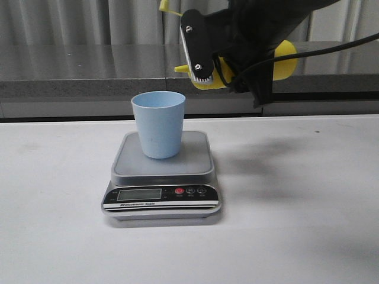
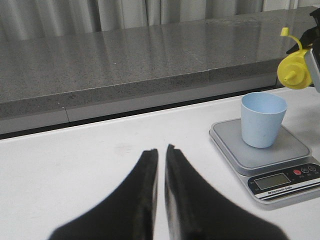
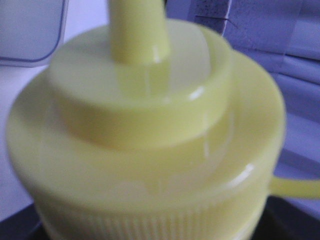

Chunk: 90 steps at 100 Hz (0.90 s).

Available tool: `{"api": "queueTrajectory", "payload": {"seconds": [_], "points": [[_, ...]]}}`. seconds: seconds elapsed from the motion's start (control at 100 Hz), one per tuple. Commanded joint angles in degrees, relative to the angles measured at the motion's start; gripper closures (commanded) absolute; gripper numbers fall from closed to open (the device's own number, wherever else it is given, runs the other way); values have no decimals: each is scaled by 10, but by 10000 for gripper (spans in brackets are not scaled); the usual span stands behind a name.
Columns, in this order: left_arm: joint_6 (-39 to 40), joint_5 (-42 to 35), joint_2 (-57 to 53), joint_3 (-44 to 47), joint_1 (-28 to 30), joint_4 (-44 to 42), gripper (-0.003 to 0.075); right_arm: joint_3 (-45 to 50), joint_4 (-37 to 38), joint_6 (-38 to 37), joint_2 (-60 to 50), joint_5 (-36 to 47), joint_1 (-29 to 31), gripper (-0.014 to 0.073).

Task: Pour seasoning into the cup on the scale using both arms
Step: 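Lift the yellow bottle and tilt its nozzle down over the cup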

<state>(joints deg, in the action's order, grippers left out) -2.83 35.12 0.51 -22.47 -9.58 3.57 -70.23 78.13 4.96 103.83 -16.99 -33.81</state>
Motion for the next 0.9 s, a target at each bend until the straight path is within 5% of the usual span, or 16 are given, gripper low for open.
{"api": "queueTrajectory", "payload": {"seconds": [0.0,0.57,0.89], "points": [[7,-42,7,-14,1,5,682,-28,56,3,-18,-24,-13,570],[7,-42,7,-14,1,5,682,-60,266,0,11,-173,-63,570],[7,-42,7,-14,1,5,682,-60,296,0,13,-173,-68,570]]}}
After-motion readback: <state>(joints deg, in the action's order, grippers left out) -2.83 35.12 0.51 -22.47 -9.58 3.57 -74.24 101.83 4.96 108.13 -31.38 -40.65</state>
